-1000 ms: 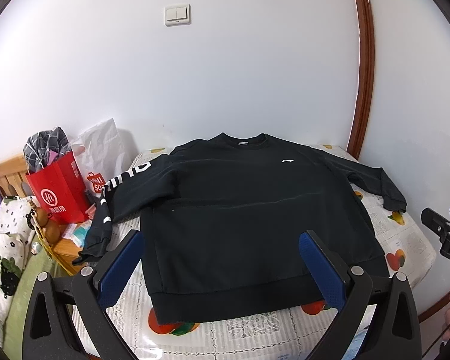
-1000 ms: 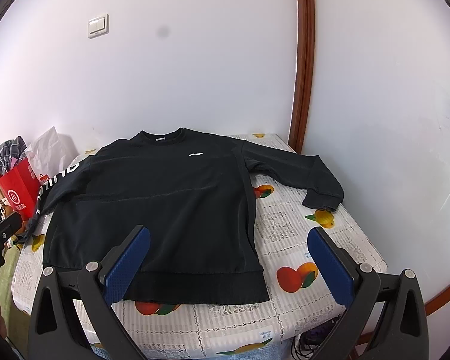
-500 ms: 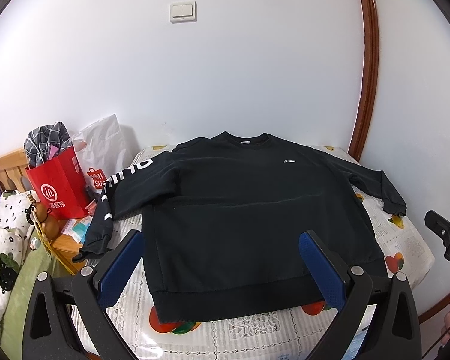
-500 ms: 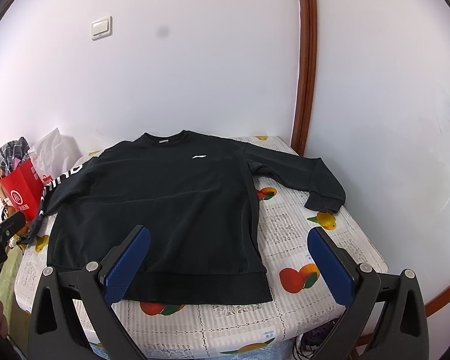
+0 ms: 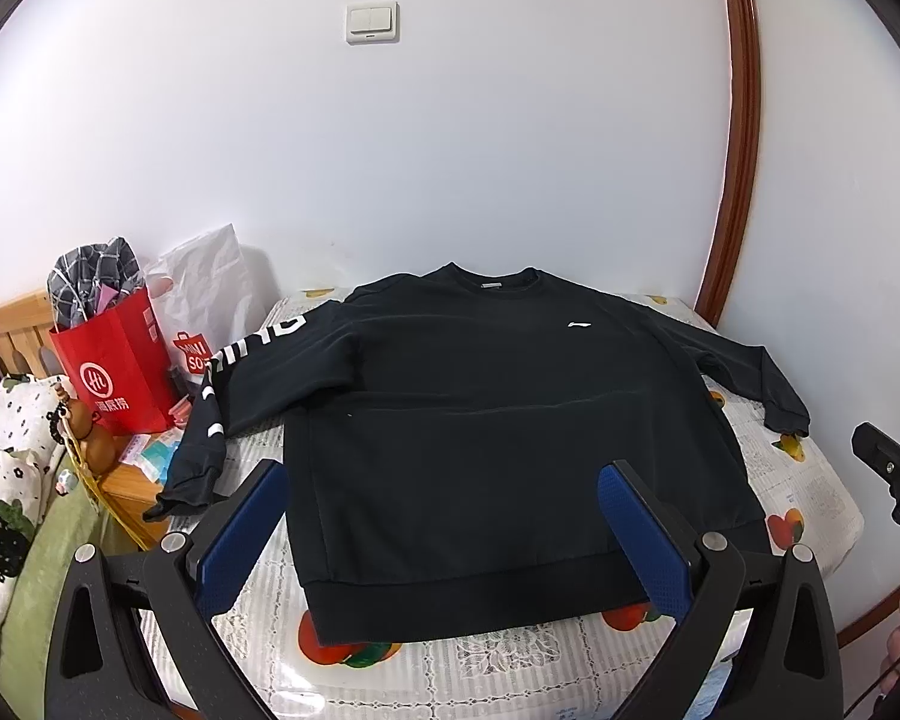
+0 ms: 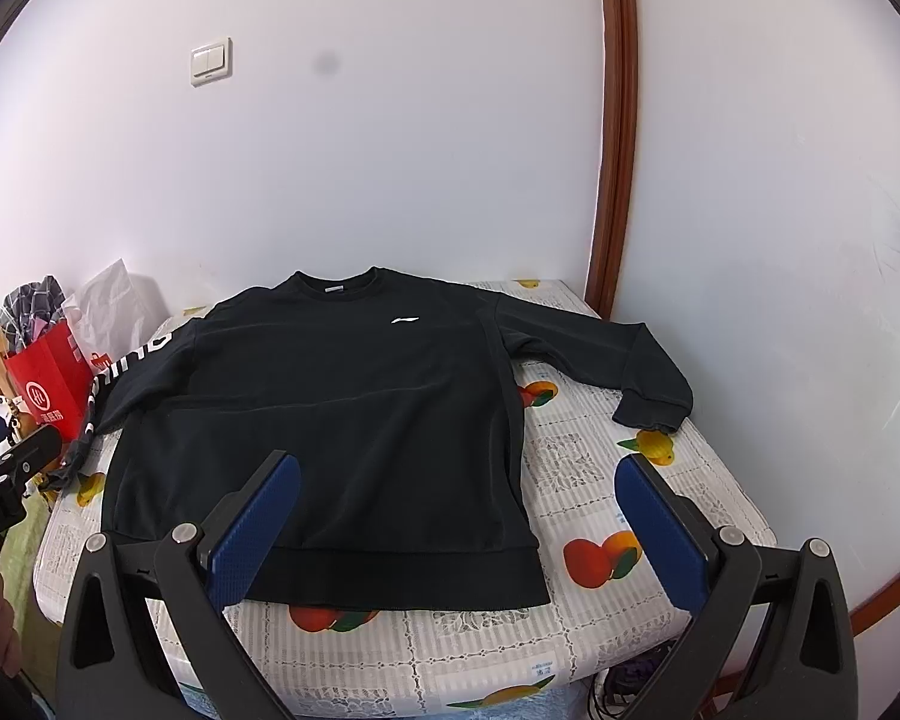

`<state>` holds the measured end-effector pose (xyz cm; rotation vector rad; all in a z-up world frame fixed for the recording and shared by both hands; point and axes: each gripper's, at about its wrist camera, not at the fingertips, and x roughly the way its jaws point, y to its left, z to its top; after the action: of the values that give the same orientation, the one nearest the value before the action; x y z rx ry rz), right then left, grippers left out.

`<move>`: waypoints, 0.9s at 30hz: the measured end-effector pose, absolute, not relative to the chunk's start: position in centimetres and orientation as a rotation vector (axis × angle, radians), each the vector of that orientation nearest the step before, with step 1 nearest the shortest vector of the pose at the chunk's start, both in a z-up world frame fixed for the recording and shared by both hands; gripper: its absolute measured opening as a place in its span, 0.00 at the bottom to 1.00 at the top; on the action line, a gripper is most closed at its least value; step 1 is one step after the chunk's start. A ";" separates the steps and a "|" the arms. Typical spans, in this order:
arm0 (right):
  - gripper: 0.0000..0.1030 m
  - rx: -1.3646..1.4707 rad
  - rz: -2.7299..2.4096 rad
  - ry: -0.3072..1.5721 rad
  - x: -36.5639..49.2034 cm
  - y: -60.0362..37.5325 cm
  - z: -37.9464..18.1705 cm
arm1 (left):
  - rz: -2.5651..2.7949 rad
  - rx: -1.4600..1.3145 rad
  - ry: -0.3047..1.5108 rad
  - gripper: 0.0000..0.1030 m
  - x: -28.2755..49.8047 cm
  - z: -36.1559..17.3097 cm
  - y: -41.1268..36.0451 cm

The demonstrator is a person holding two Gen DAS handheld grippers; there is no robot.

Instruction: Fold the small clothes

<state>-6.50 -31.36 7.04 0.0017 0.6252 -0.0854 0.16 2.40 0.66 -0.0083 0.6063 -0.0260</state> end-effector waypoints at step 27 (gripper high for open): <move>1.00 -0.020 -0.112 0.622 -6.5 -30.9 7.0 | -0.030 -0.009 0.610 1.00 0.2 0.3 2.2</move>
<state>-6.49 -30.91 6.96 -0.0198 0.6218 -0.1118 0.18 2.24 0.33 -0.0094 0.6102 -0.0304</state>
